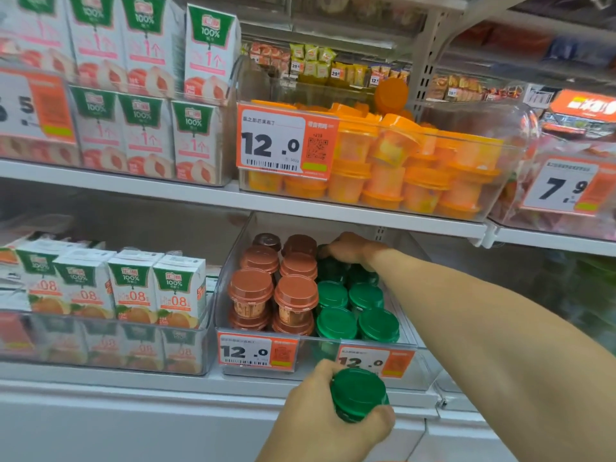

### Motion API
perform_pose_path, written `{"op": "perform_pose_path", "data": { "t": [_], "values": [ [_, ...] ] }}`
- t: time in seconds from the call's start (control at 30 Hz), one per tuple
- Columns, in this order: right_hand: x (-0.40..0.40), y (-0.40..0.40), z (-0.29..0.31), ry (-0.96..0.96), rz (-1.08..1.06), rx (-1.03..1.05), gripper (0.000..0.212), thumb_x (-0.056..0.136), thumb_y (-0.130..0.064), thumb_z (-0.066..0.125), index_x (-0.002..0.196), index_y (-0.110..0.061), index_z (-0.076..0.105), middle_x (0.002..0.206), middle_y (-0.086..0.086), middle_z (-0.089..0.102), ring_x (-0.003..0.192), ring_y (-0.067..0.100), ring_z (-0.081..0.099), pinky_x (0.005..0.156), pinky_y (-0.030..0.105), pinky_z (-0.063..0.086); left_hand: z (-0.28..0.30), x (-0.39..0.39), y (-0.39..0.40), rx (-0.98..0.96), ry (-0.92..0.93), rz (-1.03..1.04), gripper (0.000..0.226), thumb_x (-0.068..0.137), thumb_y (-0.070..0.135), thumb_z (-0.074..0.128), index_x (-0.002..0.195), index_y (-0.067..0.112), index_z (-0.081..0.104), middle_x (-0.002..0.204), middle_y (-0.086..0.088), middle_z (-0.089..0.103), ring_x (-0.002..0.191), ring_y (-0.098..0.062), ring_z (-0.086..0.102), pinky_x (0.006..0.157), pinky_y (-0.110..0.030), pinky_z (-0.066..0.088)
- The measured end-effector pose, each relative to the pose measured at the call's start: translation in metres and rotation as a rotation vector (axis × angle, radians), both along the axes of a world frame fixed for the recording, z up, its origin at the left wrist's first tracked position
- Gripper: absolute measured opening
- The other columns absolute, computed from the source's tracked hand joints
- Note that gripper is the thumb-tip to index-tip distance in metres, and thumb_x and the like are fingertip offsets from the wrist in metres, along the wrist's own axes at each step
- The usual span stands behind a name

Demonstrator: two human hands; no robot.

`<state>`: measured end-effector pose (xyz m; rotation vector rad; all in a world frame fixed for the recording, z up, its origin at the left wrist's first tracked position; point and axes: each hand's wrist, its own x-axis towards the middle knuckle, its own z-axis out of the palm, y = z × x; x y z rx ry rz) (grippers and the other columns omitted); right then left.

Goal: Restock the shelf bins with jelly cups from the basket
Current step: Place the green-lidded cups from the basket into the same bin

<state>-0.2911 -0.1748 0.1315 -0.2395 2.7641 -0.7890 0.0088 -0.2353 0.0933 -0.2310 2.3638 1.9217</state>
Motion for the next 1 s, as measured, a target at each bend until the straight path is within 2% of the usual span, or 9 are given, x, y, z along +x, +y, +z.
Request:
{"op": "perform_pose_path", "data": {
  "t": [0.23,0.3,0.37,0.5,0.63,0.73,0.8,0.87,1.0],
  "values": [
    [0.011,0.004,0.006,0.224,0.0,0.01,0.072,0.084,-0.06,0.063,0.139,-0.017,0.049,0.138,0.006,0.056,0.119,0.027,0.058,0.102,0.038,0.046,0.001,-0.006,0.007,-0.003,0.028,-0.005,0.052,0.055,0.056,0.078,0.1,0.037,0.06,0.096,0.021,0.071,0.086,0.007,0.066,0.088,-0.021,0.054],
    [0.032,0.012,0.012,0.446,0.01,-0.064,0.045,0.092,-0.05,0.058,0.123,-0.018,0.061,0.12,0.004,0.064,0.113,0.025,0.06,0.099,0.033,0.045,0.003,-0.007,0.01,0.024,0.081,0.012,0.055,0.053,0.057,0.076,0.101,0.036,0.059,0.096,0.02,0.072,0.086,0.004,0.068,0.089,-0.026,0.055],
    [0.065,0.025,0.021,0.575,0.106,-0.141,0.019,0.094,-0.038,0.058,0.085,-0.022,0.064,0.082,-0.001,0.064,0.085,0.023,0.062,0.074,0.027,0.045,0.005,-0.007,0.012,0.054,0.155,0.058,0.054,0.057,0.053,0.079,0.103,0.037,0.056,0.097,0.019,0.072,0.086,0.002,0.068,0.087,-0.029,0.055],
    [0.148,0.062,0.041,0.285,0.407,-0.298,0.038,0.092,-0.052,0.06,0.09,-0.016,0.069,0.081,0.005,0.072,0.066,0.013,0.065,0.059,0.029,0.049,0.013,-0.011,0.015,0.115,0.285,0.184,0.05,0.064,0.039,0.086,0.104,0.032,0.055,0.093,0.016,0.073,0.083,0.0,0.069,0.081,-0.028,0.057],
    [0.192,0.088,0.05,0.068,0.587,-0.267,0.043,0.08,-0.06,0.07,0.108,-0.027,0.068,0.103,-0.003,0.07,0.092,0.019,0.069,0.083,0.04,0.057,0.023,-0.014,0.018,0.101,0.394,0.267,0.047,0.069,0.024,0.088,0.104,0.034,0.059,0.091,0.019,0.072,0.083,0.002,0.068,0.07,-0.018,0.054],
    [0.192,0.095,0.05,0.094,0.526,-0.337,0.039,0.077,-0.049,0.079,0.108,-0.028,0.069,0.107,-0.003,0.07,0.097,0.02,0.07,0.089,0.045,0.057,0.025,-0.017,0.021,0.077,0.425,0.275,0.051,0.069,0.022,0.088,0.112,0.034,0.062,0.095,0.017,0.073,0.086,0.002,0.068,0.072,-0.017,0.053],
    [0.187,0.097,0.049,0.095,0.448,-0.409,0.033,0.077,-0.036,0.084,0.105,-0.022,0.071,0.102,0.002,0.073,0.093,0.026,0.072,0.088,0.045,0.058,0.024,-0.019,0.025,-0.016,0.397,0.27,0.073,0.07,0.035,0.087,0.133,0.033,0.052,0.116,0.019,0.066,0.105,0.0,0.063,0.088,-0.024,0.054],
    [0.177,0.101,0.046,0.069,0.342,-0.497,0.033,0.074,-0.03,0.085,0.101,-0.014,0.073,0.096,0.006,0.075,0.088,0.025,0.072,0.083,0.038,0.059,0.023,-0.02,0.027,-0.195,0.369,0.251,0.09,0.075,0.043,0.081,0.15,0.032,0.032,0.139,0.018,0.043,0.126,-0.005,0.047,0.105,-0.029,0.045],
    [0.141,0.107,0.036,-0.057,0.005,-0.856,0.03,0.084,-0.019,0.076,0.105,0.001,0.071,0.093,0.012,0.074,0.081,0.022,0.069,0.065,0.028,0.056,0.024,-0.022,0.032,-0.639,0.331,0.08,0.077,0.094,0.043,0.055,0.157,0.022,0.016,0.161,0.007,0.01,0.148,-0.011,0.003,0.12,-0.029,0.012]
  ]
}}
